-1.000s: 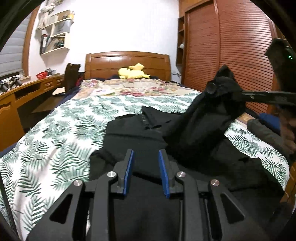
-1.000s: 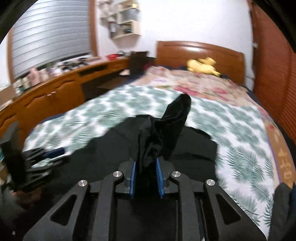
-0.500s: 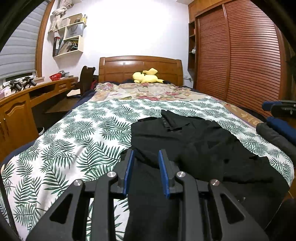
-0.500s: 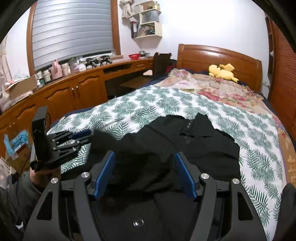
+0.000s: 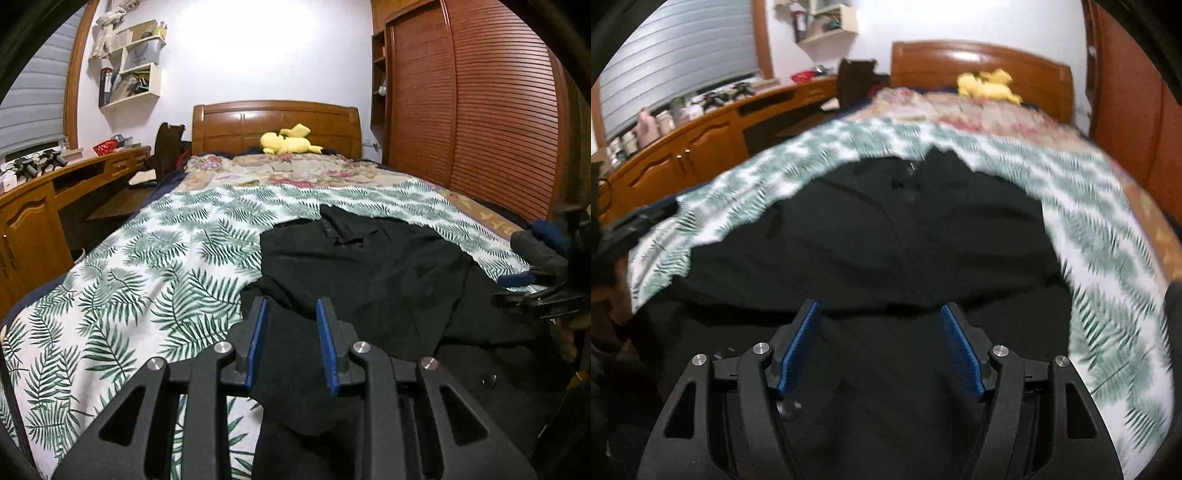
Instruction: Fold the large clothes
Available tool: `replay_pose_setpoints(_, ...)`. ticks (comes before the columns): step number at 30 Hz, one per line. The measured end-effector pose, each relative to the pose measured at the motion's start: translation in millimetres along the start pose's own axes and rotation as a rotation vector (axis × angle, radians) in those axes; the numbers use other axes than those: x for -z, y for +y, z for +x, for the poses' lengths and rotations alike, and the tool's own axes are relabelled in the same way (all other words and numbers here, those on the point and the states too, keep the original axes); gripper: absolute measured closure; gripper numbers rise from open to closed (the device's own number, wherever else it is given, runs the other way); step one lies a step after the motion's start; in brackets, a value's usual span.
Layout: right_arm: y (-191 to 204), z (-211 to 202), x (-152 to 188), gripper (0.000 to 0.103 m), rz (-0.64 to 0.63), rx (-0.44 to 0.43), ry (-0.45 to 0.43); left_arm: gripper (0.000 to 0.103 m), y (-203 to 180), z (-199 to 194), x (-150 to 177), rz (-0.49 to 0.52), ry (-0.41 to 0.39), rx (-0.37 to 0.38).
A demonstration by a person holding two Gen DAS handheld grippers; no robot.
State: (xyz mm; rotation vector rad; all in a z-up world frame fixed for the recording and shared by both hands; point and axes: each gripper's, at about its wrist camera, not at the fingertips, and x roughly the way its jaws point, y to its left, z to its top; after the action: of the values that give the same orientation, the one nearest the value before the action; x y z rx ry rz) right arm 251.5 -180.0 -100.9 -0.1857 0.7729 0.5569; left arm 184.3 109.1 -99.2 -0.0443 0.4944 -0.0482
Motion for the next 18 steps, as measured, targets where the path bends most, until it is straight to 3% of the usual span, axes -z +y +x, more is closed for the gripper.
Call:
replay_pose_setpoints(9,-14.0,28.6,32.2,0.034,0.042,0.010,0.047,0.077,-2.3,0.2,16.6,-0.032,0.084,0.085)
replay_pose_setpoints(18,-5.6,27.3,35.3,0.034,0.001,0.020,0.046,0.077,-15.0,-11.1,47.2,-0.050,0.150,0.090)
